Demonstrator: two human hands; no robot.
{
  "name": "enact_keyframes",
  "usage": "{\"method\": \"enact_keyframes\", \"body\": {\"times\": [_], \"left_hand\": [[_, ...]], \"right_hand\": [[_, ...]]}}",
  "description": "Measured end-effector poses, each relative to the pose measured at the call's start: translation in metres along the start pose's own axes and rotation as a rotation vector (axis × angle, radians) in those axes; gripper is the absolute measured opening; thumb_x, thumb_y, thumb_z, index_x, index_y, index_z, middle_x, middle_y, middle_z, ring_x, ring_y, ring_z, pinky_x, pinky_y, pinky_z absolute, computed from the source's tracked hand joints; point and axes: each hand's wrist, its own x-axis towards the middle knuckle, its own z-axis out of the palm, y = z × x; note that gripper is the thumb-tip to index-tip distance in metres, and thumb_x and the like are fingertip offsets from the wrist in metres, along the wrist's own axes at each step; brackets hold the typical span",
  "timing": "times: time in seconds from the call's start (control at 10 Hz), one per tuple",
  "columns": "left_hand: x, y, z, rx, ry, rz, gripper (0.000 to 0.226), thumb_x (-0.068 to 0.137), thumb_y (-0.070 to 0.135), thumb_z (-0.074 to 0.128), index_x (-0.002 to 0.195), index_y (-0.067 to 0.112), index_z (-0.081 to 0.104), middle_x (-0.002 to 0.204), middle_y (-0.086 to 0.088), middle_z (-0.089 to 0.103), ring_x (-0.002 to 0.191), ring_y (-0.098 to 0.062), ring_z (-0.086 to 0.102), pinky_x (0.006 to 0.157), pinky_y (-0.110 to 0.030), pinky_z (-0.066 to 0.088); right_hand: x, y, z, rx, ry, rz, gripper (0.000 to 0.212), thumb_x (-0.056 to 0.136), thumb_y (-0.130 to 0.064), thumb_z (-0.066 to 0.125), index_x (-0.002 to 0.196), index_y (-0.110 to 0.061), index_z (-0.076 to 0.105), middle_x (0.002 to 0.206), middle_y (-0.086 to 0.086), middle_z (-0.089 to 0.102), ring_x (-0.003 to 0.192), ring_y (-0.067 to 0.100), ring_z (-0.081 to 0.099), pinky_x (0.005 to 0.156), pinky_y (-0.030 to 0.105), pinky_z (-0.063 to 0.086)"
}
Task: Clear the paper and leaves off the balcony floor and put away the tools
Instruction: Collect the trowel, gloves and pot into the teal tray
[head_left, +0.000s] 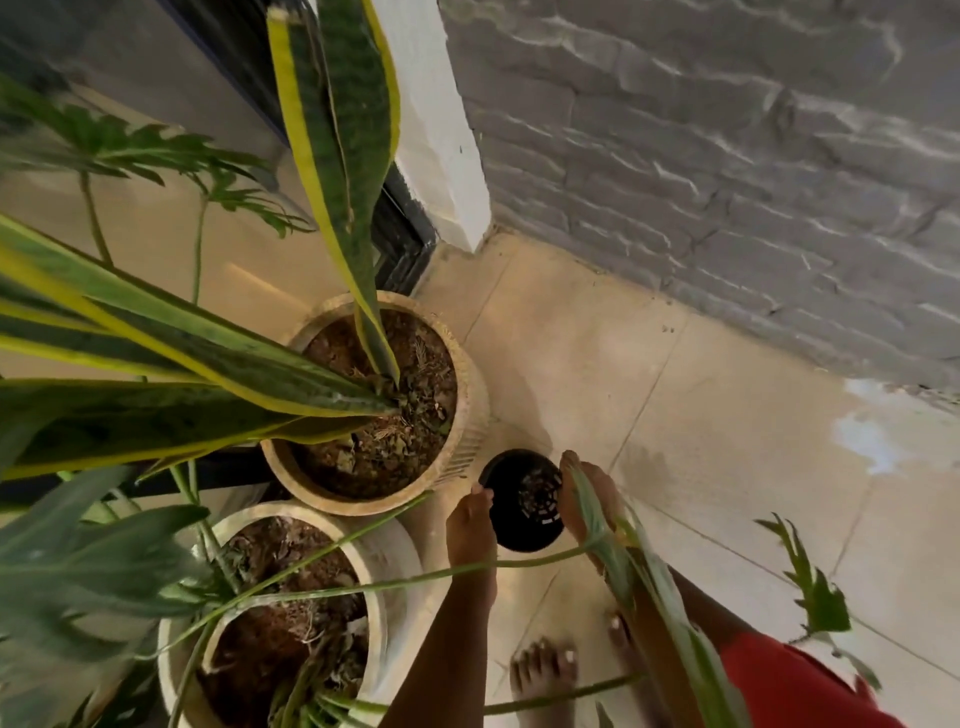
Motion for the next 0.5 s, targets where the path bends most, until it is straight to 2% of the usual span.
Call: {"method": "enact_keyframes", "body": {"times": [0.1, 0.2, 0.3, 0.4, 0.5], "left_hand": [[-0.023, 0.007, 0.001, -0.010, -0.005, 0.075, 0.024, 0.098, 0.018, 0.044, 0.081, 0.011, 0.060, 0.090, -0.005, 0.063, 0.094, -0.022, 0.054, 0.086, -0.036, 0.048], [-0.048, 0.008, -0.003, 0.100, -0.017, 0.236, 0.021, 0.095, 0.018, 0.049, 0.085, 0.005, 0.062, 0.086, -0.011, 0.064, 0.087, -0.027, 0.058, 0.073, -0.027, 0.046], [-0.093, 0.020, -0.007, 0.210, -0.115, 0.241, 0.031, 0.094, 0.028, 0.050, 0.102, 0.001, 0.064, 0.100, -0.016, 0.068, 0.096, -0.034, 0.062, 0.087, -0.044, 0.051], [-0.167, 0.053, -0.015, 0.335, -0.303, 0.165, 0.037, 0.086, 0.029, 0.048, 0.114, 0.009, 0.062, 0.115, -0.012, 0.066, 0.109, -0.030, 0.060, 0.093, -0.045, 0.048], [-0.255, 0.094, -0.027, 0.415, -0.481, -0.035, 0.034, 0.093, 0.009, 0.049, 0.127, 0.005, 0.053, 0.129, -0.010, 0.056, 0.121, -0.026, 0.053, 0.091, -0.029, 0.045]], "right_hand": [[-0.019, 0.003, -0.014, 0.141, 0.042, 0.083, 0.018, 0.098, -0.022, 0.035, 0.106, -0.011, 0.047, 0.106, 0.016, 0.063, 0.093, 0.029, 0.060, 0.071, 0.034, 0.045], [-0.061, 0.011, -0.046, 0.155, 0.138, 0.087, 0.008, 0.095, -0.015, 0.045, 0.100, -0.009, 0.047, 0.094, 0.011, 0.065, 0.074, 0.023, 0.056, 0.061, 0.026, 0.038], [-0.126, 0.019, -0.089, 0.239, 0.212, 0.160, 0.010, 0.094, -0.014, 0.047, 0.101, -0.009, 0.049, 0.091, 0.011, 0.066, 0.070, 0.023, 0.054, 0.059, 0.026, 0.037], [-0.196, 0.036, -0.131, 0.313, 0.285, 0.260, 0.011, 0.086, -0.009, 0.051, 0.097, -0.008, 0.050, 0.086, 0.015, 0.068, 0.080, 0.033, 0.062, 0.060, 0.030, 0.042], [-0.276, 0.049, -0.177, 0.376, 0.358, 0.323, 0.011, 0.083, -0.008, 0.054, 0.094, -0.007, 0.053, 0.080, 0.016, 0.069, 0.078, 0.033, 0.064, 0.058, 0.028, 0.039]]}}
